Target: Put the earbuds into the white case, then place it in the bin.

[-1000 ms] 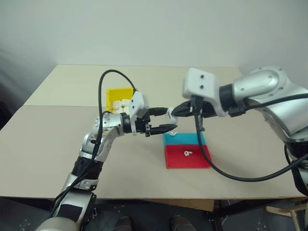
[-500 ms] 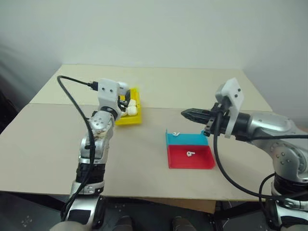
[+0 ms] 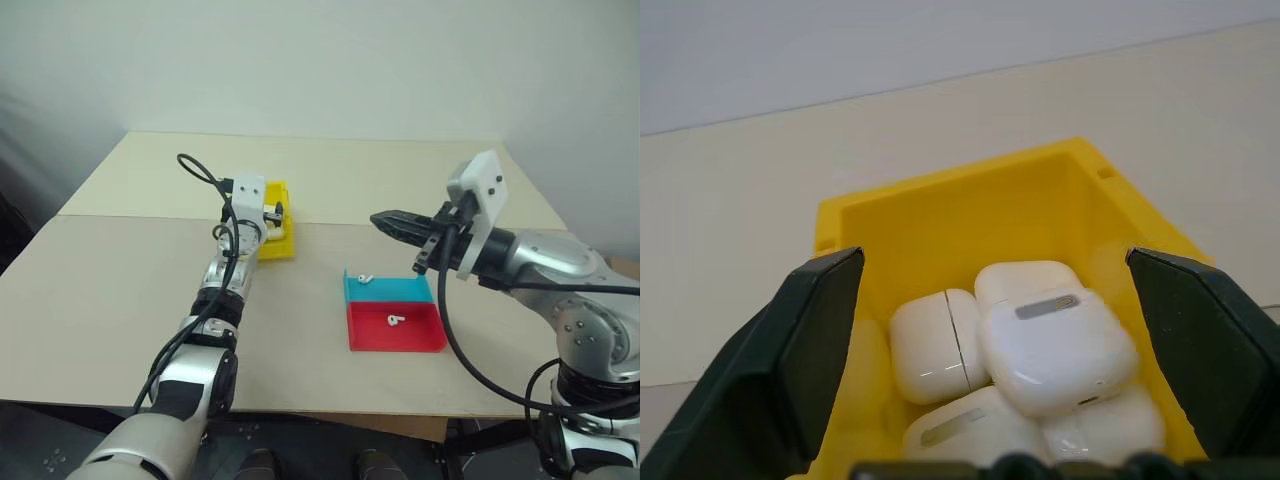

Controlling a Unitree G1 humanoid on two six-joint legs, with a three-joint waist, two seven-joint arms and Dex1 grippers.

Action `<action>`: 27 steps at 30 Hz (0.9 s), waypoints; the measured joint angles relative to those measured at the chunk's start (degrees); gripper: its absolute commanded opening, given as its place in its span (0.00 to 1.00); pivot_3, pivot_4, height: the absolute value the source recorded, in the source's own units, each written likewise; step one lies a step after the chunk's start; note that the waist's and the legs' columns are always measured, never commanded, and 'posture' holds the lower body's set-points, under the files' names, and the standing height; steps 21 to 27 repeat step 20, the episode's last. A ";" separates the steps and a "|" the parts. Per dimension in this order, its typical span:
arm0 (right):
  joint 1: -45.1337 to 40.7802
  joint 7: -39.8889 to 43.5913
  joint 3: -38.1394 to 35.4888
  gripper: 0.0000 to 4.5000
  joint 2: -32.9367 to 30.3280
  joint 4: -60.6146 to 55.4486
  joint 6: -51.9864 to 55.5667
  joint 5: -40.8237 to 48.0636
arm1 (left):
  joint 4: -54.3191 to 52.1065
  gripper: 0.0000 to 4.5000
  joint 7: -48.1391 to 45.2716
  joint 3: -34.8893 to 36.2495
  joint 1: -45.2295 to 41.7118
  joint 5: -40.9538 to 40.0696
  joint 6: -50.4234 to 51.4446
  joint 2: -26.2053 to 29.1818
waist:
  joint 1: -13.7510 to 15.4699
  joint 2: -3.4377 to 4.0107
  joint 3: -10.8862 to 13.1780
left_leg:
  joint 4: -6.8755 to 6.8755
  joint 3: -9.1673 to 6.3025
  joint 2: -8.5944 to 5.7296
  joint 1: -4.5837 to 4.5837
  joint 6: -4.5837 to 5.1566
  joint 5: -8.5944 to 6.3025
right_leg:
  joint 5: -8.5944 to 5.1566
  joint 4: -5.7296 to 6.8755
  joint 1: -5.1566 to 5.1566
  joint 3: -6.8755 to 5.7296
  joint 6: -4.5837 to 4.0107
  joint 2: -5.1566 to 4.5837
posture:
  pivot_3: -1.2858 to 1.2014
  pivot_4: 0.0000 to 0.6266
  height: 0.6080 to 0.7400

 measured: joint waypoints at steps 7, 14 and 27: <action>8.35 -2.11 -0.32 0.00 2.48 -0.61 -6.68 -1.83 | -21.07 0.99 -14.64 3.05 8.60 -9.39 0.42 4.06 | -0.09 0.02 -0.01 | -0.07 -0.01 0.03 -0.01 -0.18 0.10 | 0.00 0.03 -0.01 -0.02 0.00 -0.01 | 0.52 0.24 1.00; 19.54 0.56 -1.97 0.00 -1.21 1.40 -13.40 -5.20 | -61.80 0.99 -36.51 2.88 33.52 -24.13 16.32 21.33 | -1.21 0.04 -0.01 | -0.10 0.01 0.09 0.07 -0.27 0.16 | -0.01 0.09 0.06 -0.03 -0.02 -0.05 | 0.52 0.24 1.00; 27.73 9.04 -5.49 0.00 -8.54 0.29 -18.85 -5.17 | -80.41 0.99 -45.32 12.66 46.89 -37.20 25.62 32.93 | -1.27 0.02 0.00 | -0.13 0.05 0.15 0.92 -0.26 0.15 | -0.31 0.04 0.82 -0.05 0.06 -0.03 | 0.52 0.24 1.00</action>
